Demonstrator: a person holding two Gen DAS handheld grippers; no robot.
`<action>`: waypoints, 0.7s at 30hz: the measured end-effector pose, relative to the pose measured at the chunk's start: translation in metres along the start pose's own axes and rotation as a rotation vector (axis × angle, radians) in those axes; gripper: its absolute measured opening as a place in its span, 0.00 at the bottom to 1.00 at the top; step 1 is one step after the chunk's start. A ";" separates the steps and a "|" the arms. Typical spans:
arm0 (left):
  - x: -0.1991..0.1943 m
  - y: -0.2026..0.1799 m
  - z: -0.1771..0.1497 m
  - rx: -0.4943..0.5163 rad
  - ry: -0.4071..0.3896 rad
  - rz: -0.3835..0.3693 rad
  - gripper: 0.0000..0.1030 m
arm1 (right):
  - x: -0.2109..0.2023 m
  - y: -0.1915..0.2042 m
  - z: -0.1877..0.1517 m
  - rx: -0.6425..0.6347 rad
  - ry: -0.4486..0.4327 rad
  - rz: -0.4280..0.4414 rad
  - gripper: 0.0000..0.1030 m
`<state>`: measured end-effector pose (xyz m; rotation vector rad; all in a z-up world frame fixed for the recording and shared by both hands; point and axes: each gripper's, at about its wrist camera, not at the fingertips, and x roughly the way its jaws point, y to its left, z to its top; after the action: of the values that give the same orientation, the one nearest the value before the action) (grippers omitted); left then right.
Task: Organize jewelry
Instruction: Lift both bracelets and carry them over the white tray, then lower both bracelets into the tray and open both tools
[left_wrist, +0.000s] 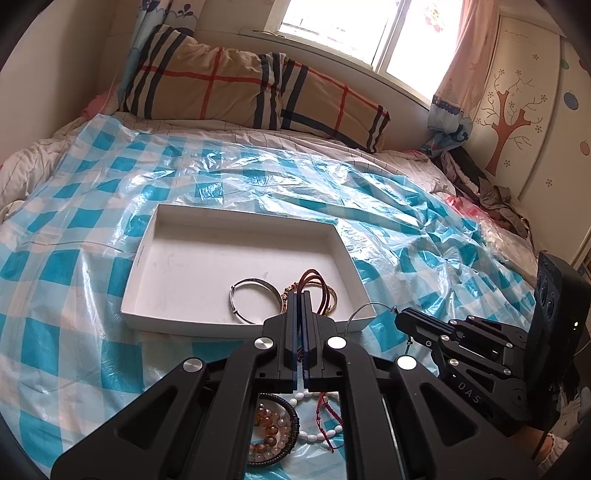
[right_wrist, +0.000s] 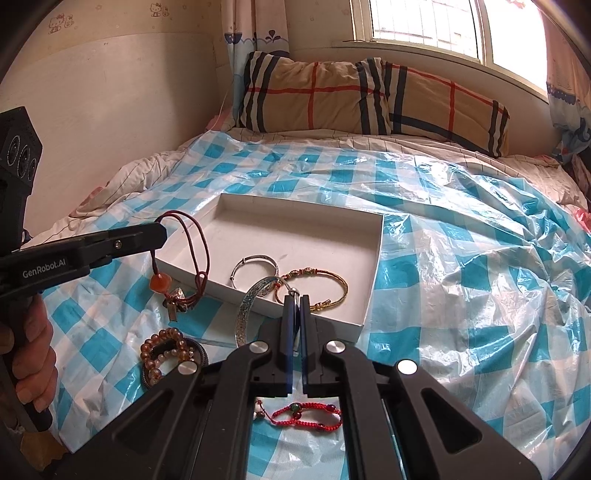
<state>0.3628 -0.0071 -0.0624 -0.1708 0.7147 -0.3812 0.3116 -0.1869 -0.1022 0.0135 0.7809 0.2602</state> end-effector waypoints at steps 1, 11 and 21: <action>0.002 0.000 0.001 0.000 -0.002 0.002 0.02 | 0.002 0.000 0.001 0.000 0.000 0.000 0.04; 0.024 0.003 0.015 -0.004 -0.014 0.017 0.02 | 0.020 -0.008 0.012 0.006 -0.012 -0.002 0.04; 0.044 0.011 0.015 -0.025 -0.009 0.038 0.02 | 0.038 -0.009 0.019 0.007 -0.016 -0.009 0.04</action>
<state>0.4064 -0.0142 -0.0804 -0.1820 0.7128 -0.3347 0.3529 -0.1849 -0.1161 0.0190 0.7662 0.2486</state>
